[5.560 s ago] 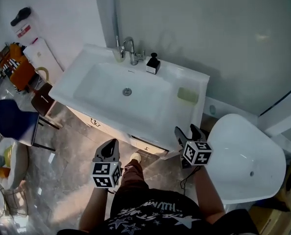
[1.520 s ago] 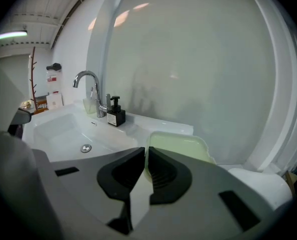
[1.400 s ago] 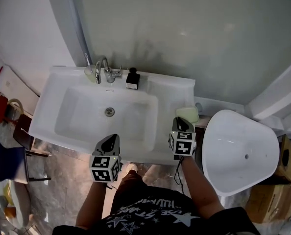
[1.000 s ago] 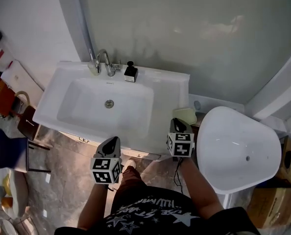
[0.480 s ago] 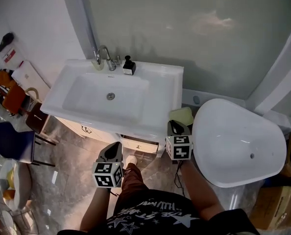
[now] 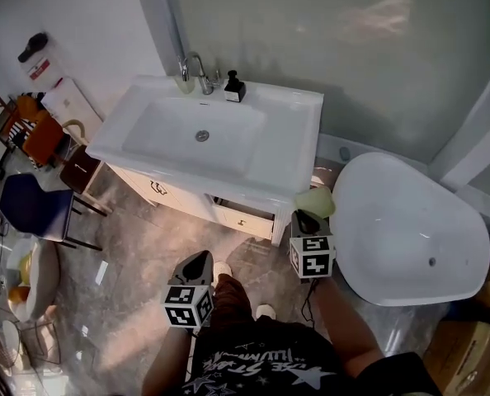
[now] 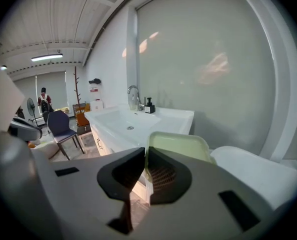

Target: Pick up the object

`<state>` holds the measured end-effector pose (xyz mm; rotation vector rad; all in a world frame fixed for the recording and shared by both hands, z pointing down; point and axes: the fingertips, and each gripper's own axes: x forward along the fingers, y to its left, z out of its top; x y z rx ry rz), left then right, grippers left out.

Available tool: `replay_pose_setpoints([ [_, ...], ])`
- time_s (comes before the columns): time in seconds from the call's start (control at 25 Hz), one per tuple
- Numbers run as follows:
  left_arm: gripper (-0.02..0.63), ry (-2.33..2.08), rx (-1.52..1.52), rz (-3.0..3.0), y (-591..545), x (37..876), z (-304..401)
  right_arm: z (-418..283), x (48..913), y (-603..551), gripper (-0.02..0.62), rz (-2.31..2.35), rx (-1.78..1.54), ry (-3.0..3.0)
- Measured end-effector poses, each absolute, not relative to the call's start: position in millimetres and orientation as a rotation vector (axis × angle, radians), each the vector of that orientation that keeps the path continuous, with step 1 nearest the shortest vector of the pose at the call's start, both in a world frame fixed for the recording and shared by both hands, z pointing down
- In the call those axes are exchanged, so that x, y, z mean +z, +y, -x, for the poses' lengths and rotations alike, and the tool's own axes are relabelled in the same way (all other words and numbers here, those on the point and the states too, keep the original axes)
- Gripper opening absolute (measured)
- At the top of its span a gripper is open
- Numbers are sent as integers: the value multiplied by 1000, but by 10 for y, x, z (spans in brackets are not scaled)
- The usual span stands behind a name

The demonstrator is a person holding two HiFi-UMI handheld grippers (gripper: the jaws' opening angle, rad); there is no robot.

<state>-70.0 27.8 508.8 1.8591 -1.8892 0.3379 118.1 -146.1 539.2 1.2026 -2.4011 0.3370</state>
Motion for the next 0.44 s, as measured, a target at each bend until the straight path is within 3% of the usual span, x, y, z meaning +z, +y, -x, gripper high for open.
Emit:
replay_pose_setpoints([
  [0.44, 15, -1939, 300, -1734, 770, 5162, 998, -847, 5411, -1186, 31, -1090, 274, -2424],
])
